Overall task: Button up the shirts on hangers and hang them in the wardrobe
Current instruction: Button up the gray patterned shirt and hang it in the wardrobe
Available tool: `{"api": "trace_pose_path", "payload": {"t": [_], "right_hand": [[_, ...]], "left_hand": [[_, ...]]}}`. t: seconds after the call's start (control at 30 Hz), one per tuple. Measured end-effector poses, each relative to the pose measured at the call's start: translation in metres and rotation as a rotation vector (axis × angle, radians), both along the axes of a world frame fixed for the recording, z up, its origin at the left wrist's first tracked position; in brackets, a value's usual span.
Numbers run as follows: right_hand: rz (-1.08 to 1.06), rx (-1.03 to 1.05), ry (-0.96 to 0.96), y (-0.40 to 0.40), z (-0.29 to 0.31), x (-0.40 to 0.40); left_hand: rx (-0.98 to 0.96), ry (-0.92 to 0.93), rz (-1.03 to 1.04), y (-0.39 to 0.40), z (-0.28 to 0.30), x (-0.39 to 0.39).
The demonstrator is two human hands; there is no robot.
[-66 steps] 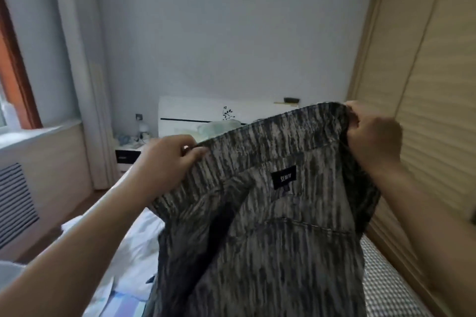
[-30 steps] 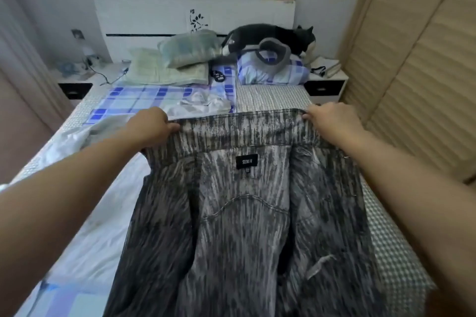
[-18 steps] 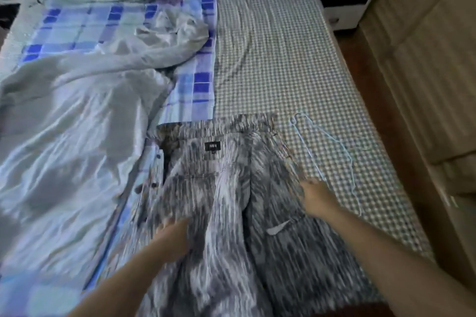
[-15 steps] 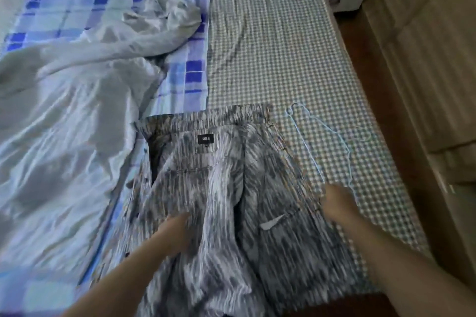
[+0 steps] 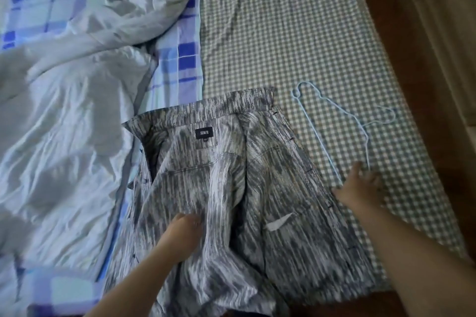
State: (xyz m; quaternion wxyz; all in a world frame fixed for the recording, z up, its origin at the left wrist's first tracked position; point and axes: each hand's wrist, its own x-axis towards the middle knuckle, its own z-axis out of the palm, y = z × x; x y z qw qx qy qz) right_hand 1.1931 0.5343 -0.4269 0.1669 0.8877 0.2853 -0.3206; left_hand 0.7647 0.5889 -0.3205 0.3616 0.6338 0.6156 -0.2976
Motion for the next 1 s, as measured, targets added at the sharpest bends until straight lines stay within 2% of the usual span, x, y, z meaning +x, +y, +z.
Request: {"api": "trace_pose_path", "payload": {"t": [0.13, 0.27, 0.33, 0.43, 0.63, 0.8, 0.9, 1.0], "right_hand": [[-0.047, 0.075, -0.021, 0.009, 0.011, -0.003], [-0.207, 0.381, -0.058, 0.026, 0.038, -0.025], [-0.213, 0.496, -0.036, 0.030, 0.058, -0.046], [-0.034, 0.572, -0.044, 0.031, 0.080, -0.085], [0.451, 0.510, -0.072, 0.024, 0.114, -0.156], [0.642, 0.385, -0.221, 0.024, 0.141, -0.191], [0.687, 0.337, -0.253, 0.023, 0.154, -0.211], [0.718, 0.314, -0.285, 0.024, 0.166, -0.233]], "left_hand": [[0.028, 0.017, 0.086, -0.001, -0.001, -0.028], [0.158, 0.056, 0.214, 0.006, 0.011, -0.055], [0.223, 0.072, 0.280, 0.012, 0.022, -0.065], [0.257, 0.108, 0.373, 0.023, 0.030, -0.080], [0.250, 0.114, 0.434, 0.056, 0.010, -0.109], [0.300, 0.052, 0.605, 0.110, -0.033, -0.106], [0.302, 0.076, 0.551, 0.133, -0.056, -0.113], [0.342, 0.008, 0.519, 0.142, -0.060, -0.144]]}}
